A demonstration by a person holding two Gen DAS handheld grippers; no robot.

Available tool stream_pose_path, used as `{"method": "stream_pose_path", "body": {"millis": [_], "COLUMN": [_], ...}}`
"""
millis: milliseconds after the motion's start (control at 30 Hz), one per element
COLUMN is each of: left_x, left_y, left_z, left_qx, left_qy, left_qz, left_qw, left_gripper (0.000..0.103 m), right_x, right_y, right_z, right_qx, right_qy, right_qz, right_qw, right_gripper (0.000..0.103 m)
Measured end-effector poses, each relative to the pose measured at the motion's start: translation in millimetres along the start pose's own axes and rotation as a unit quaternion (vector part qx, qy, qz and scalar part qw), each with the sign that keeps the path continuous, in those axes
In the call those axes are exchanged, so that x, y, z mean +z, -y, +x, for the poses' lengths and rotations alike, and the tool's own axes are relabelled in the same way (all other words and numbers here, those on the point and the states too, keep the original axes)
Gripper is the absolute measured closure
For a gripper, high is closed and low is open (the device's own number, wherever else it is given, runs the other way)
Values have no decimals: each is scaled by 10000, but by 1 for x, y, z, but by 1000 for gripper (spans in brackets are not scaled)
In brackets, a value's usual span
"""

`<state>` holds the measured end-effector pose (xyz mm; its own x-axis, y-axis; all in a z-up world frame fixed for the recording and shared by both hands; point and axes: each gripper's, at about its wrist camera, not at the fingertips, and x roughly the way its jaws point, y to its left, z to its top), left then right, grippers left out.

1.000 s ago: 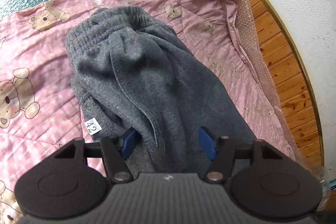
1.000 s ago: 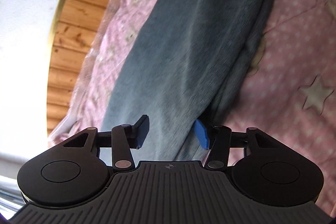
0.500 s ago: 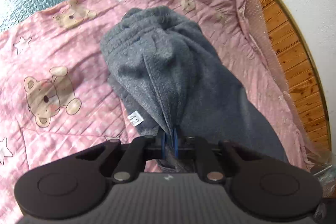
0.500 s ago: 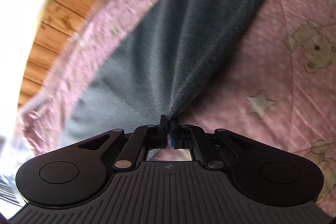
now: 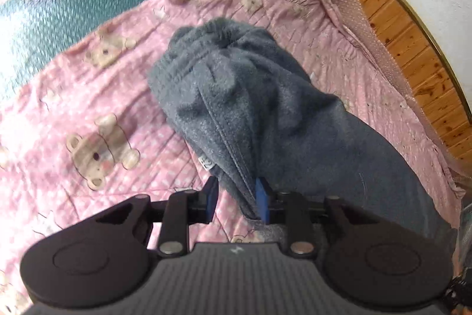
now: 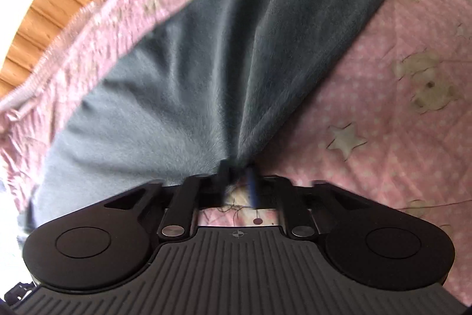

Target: Fold clothes

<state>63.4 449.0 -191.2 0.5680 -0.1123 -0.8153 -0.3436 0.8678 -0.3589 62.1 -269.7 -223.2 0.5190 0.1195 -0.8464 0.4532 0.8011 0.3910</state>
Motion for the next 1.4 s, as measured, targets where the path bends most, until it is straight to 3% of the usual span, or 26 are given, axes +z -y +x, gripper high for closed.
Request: {"method": "stream_pose_path", "body": {"millis": [100,167,233,267,300,400,467,500,533,600,667,733,800,867,900,933,1033,1100,1133,1200,1267,1400], "left_x": [7,13,9,7,5,-1,-5,-7,-9,-8,-6,-3,-2,0,0,-1,-11,-21,-31,-54,-74,-76], "left_y": [22,44,64,75,85,116,136,146,154,142,127,124,126,134,141,152,201,239,262,296,311,323], "left_z": [-28,-26,-3,8,20,54,76,88,99,112,120,120,119,110,103,93,74,79,91,119,149,155], "left_qx": [28,-127,-18,36,90,253,361,416,562,1384,2106,2437,2620,2478,2319,2083,1062,376,109,25,405,707], "left_qy": [402,464,395,361,327,224,155,120,94,114,140,106,51,43,85,200,320,98,-151,-515,-805,-708], "left_qz": [502,702,848,921,994,1212,1357,1429,1488,1321,1047,908,806,652,569,552,806,1127,1394,1978,2375,2616], "left_qw": [9979,9964,9956,9951,9945,9920,9900,9888,9872,9815,9719,9655,9617,9666,9710,9763,9906,9929,9901,9789,9672,9600], "left_gripper": [76,76,76,76,76,76,76,74,75,83,89,99,99,92,90,87,81,75,75,74,75,72], "right_x": [21,48,80,97,114,160,184,194,205,222,236,244,246,251,254,254,229,200,187,171,168,184], "right_y": [5,9,15,18,21,24,24,27,29,39,49,54,57,65,69,73,84,88,91,102,113,110], "right_z": [-37,-42,-34,-27,-18,13,38,51,65,89,99,106,109,104,93,75,19,11,15,36,54,60], "right_qx": [-227,-528,-727,-803,-874,-972,-928,-878,-877,-1090,-1019,-923,-825,-758,-757,-670,-129,188,300,89,-244,-421], "right_qy": [843,1176,1410,1504,1589,1659,1455,1237,966,724,814,840,824,724,777,969,1421,1215,1025,796,843,987], "right_qz": [-374,-559,-723,-822,-930,-1422,-1851,-2079,-2285,-2513,-2514,-2584,-2674,-2559,-2457,-2335,-2017,-2118,-2180,-2241,-2224,-2379], "right_qw": [9955,9901,9847,9819,9790,9710,9674,9663,9648,9590,9590,9579,9565,9610,9633,9652,9690,9696,9701,9713,9710,9653], "right_gripper": [67,67,62,56,44,43,43,54,91,93,93,92,90,71,55,45,41,46,51,53,53,52]}}
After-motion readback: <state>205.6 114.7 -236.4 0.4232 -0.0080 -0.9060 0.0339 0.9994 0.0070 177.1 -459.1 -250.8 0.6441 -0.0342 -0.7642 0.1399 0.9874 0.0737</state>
